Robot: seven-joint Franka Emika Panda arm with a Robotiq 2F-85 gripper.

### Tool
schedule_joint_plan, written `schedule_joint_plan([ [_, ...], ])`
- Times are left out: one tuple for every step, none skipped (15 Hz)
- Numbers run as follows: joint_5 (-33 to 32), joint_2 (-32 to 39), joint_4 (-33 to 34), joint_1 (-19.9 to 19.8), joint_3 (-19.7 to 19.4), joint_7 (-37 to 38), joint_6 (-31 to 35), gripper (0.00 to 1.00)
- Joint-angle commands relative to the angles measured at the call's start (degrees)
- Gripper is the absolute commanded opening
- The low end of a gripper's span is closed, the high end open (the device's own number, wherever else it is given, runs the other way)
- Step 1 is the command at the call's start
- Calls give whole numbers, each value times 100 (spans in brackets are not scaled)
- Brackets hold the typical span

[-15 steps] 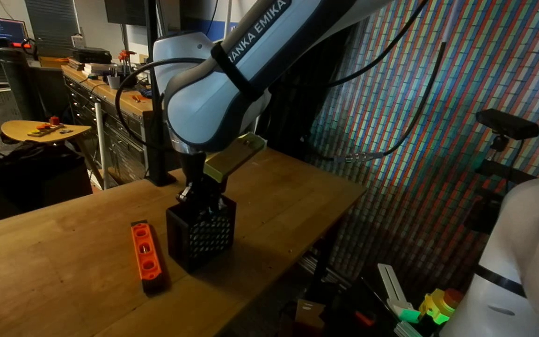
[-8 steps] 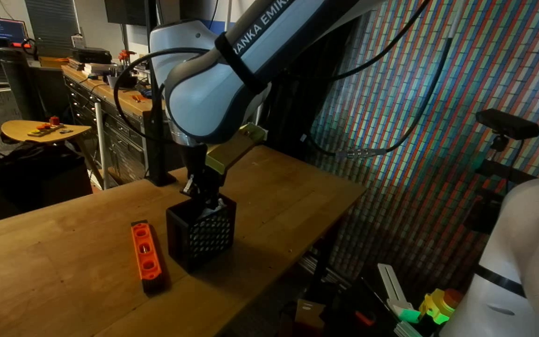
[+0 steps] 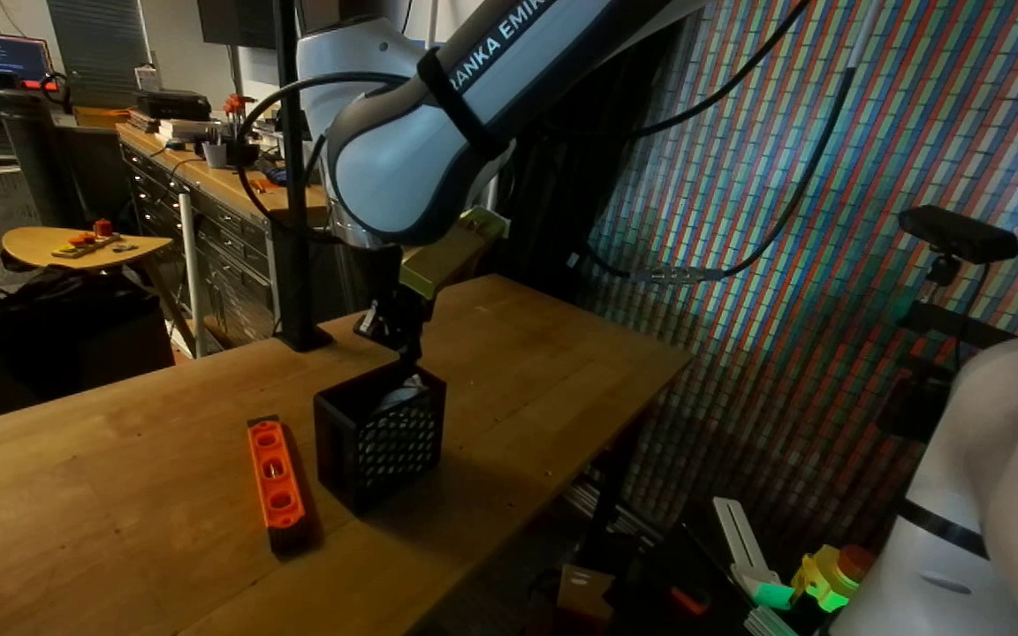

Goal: Put the white towel in the black box

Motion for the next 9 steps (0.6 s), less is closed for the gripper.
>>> schedule_joint_plan([
  [-29, 145, 89, -61, -26, -101, 110, 10],
  [7, 163, 55, -69, -31, -102, 139, 10],
  [39, 167, 29, -77, -34, -90, 164, 10],
  [50, 171, -6, -80, -36, -67, 183, 9],
  [44, 180, -30, -79, -38, -49, 183, 10],
  [56, 169, -48, -80, -37, -41, 209, 10],
  [70, 178, -73, -78, -33, -26, 241, 10],
  [83, 192, -80, -76, -30, -27, 259, 11],
  [90, 205, -86, -73, -26, -26, 276, 9],
])
